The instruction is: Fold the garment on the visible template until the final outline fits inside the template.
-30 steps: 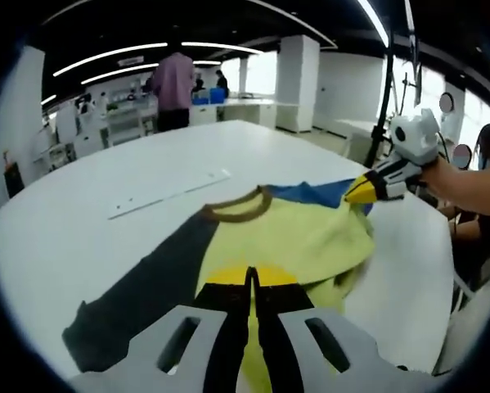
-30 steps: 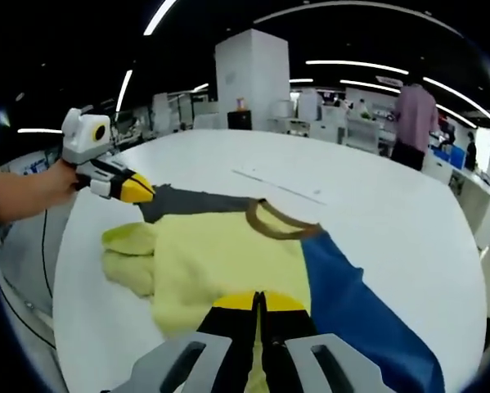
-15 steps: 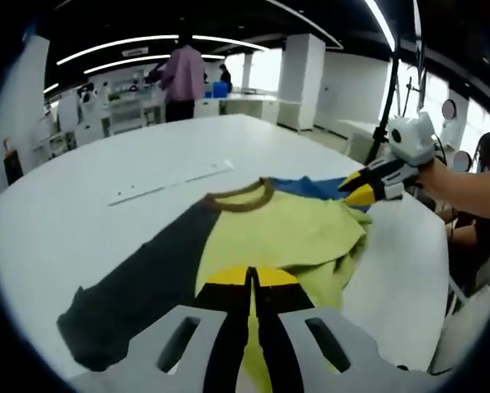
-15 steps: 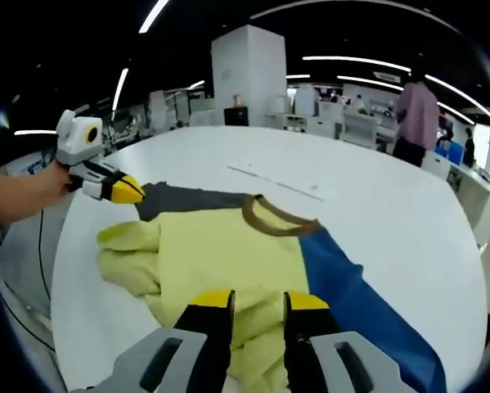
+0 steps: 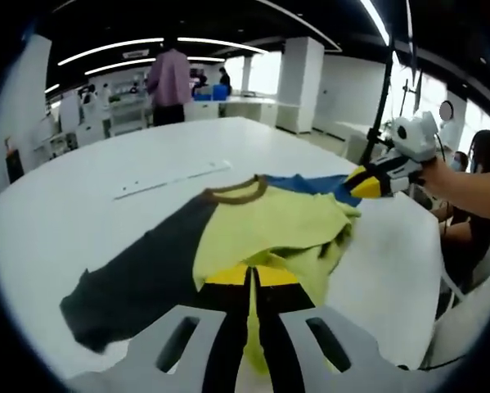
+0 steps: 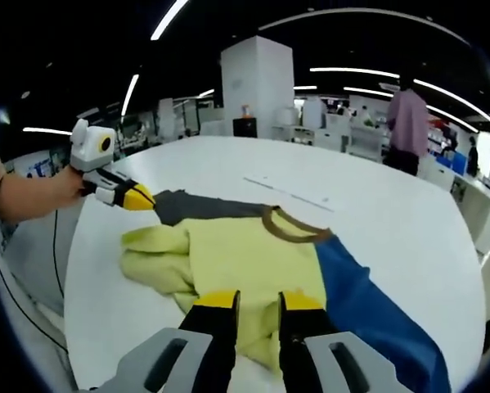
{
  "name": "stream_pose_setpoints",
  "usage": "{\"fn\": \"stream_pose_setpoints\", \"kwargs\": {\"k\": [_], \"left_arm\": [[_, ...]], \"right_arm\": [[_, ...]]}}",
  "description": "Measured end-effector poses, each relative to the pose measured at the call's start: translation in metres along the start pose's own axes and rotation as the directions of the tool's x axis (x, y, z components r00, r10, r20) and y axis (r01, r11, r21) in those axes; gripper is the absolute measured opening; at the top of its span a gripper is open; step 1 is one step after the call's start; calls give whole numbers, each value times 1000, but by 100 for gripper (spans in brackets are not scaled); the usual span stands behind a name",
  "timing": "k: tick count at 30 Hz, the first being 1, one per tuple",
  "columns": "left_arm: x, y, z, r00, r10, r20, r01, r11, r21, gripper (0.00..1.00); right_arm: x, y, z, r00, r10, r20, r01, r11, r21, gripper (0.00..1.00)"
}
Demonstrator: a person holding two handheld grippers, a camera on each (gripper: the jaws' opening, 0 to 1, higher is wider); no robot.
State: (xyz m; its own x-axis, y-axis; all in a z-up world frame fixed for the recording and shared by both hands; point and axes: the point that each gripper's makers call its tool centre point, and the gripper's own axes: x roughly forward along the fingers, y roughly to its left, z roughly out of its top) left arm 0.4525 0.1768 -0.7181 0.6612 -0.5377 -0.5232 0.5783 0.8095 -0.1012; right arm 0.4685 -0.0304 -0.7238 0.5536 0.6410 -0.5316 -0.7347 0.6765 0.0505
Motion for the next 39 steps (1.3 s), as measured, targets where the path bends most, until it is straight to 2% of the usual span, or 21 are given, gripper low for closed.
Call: {"fn": "stream_pose_setpoints", "kwargs": {"k": [6, 9, 14, 24, 39], "left_arm": [[-8, -4, -10, 1000, 6, -4, -6, 1000, 7, 2], [-11, -6, -16, 1000, 5, -8, -5, 1000, 7, 3], [-17, -6, -27, 1000, 6, -18, -6, 1000, -3, 4], [-31, -11, -59, 997, 21, -69, -23, 1000, -22, 7], [-39, -6, -78, 992, 71, -108, -75, 996, -38, 10]], "right_arm": [[-2, 9, -12, 1000, 11, -23, -12, 1000, -17, 13], [-1, 12, -23, 999, 17, -46, -17, 1000, -9, 11], [-1, 19, -31, 998, 26, -53, -26, 1000, 3, 11], [0, 27, -40, 997, 36, -69, -35, 999, 11, 11], [2, 31, -51, 996, 39, -84, -37, 999, 25, 11]]}}
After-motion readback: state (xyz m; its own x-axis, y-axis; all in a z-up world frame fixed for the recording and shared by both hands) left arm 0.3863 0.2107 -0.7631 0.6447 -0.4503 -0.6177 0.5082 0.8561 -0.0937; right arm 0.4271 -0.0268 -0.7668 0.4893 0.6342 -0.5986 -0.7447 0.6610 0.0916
